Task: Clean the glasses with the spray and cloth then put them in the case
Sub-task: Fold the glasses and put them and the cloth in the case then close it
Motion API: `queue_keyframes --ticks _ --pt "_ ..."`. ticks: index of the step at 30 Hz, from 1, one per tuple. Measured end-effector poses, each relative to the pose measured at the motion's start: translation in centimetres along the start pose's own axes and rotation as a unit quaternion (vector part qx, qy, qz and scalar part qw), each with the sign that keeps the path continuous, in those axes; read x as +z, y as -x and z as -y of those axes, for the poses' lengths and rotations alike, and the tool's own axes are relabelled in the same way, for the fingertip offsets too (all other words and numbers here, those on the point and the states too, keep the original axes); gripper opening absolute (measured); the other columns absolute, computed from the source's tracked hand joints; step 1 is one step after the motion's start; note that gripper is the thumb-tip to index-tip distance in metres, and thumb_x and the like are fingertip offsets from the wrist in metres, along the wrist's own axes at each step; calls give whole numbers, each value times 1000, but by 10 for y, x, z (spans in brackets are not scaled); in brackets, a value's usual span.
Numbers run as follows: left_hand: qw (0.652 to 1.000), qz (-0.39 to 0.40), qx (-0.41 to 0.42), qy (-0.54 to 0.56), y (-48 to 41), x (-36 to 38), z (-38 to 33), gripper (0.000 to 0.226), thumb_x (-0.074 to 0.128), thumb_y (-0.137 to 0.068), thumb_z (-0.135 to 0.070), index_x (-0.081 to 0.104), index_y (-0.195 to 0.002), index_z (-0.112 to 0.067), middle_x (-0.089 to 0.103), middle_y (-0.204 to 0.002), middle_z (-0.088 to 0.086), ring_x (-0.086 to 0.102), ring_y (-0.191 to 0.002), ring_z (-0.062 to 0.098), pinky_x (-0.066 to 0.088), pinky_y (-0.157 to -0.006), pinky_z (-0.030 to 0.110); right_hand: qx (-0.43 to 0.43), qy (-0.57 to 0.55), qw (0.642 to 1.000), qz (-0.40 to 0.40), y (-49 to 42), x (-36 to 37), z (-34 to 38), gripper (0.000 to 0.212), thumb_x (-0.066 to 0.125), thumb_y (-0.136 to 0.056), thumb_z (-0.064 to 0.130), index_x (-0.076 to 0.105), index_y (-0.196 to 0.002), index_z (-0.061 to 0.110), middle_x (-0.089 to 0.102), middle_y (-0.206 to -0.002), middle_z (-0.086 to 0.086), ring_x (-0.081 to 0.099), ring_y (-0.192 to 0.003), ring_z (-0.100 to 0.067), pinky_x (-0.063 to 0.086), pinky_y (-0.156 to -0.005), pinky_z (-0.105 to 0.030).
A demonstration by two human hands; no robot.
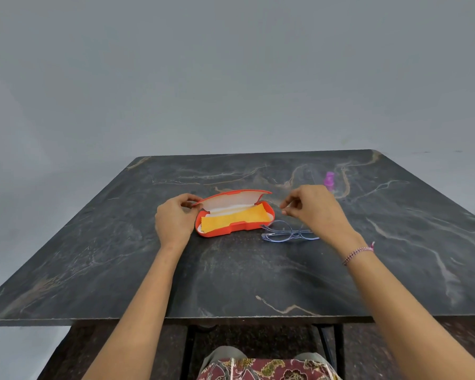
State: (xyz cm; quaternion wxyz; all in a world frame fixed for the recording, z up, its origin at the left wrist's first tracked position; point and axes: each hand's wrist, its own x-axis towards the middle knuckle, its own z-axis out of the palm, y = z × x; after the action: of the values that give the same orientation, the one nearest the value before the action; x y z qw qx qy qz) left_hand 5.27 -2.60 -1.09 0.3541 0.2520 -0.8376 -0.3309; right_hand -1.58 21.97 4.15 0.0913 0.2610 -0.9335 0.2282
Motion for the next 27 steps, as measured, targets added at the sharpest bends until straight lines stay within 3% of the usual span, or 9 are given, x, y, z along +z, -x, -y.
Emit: queue_keyframes --ticks 3,8,12,19,23,25,27 --pt "999 6 8 -32 -1 -2 1 13 70 -81 -27 73 -93 -28 72 -91 -5 58 -76 3 49 -64 22 5 7 1000 15 6 0 -8 9 70 -81 17 72 -89 21 49 -60 20 53 -69 -6 43 -65 -24" --pt "998 25 10 -55 0 -4 -1 25 72 -79 -29 69 -103 -33 70 -103 -6 63 -91 7 53 -71 29 -5 0 1000 25 10 2 -6 9 69 -82 18 72 -89 22 51 -65 18 54 -72 -7 51 -73 -31" --pt "998 52 23 -41 2 -8 -2 41 74 -77 -29 62 -116 -35 66 -115 -6 60 -104 10 55 -80 35 -5 1 1000 15 10 1 -7 8 69 -82 20 72 -89 23 53 -67 17 53 -71 -7 45 -67 -26" --pt "989 135 39 -35 5 -14 -5 62 74 -69 -17 54 -125 -36 54 -130 0 51 -119 19 45 -87 35 -8 -7 1000 9 11 3 -13 8 69 -82 18 71 -88 22 54 -67 16 54 -70 -7 44 -67 -25" --pt "979 201 42 -13 7 -17 -11 80 79 -67 -17 42 -137 -30 40 -138 6 40 -129 21 33 -100 30 -7 -6 1000 -1 11 3 -20 7 70 -81 19 72 -85 24 52 -63 19 56 -70 -8 47 -68 -27" --pt "978 200 54 -18 12 -16 -17 82 79 -68 -21 39 -139 -31 38 -139 5 36 -131 22 29 -109 37 -9 -7 1000 -7 11 2 -22 7 70 -81 19 72 -84 24 51 -62 20 55 -70 -8 47 -68 -27" --pt "982 170 76 -43 21 -13 -27 77 77 -69 -30 40 -137 -31 38 -138 5 34 -131 24 30 -109 48 -8 -4 1000 -11 12 1 -26 6 70 -81 20 72 -84 24 51 -62 19 55 -70 -8 47 -68 -27"
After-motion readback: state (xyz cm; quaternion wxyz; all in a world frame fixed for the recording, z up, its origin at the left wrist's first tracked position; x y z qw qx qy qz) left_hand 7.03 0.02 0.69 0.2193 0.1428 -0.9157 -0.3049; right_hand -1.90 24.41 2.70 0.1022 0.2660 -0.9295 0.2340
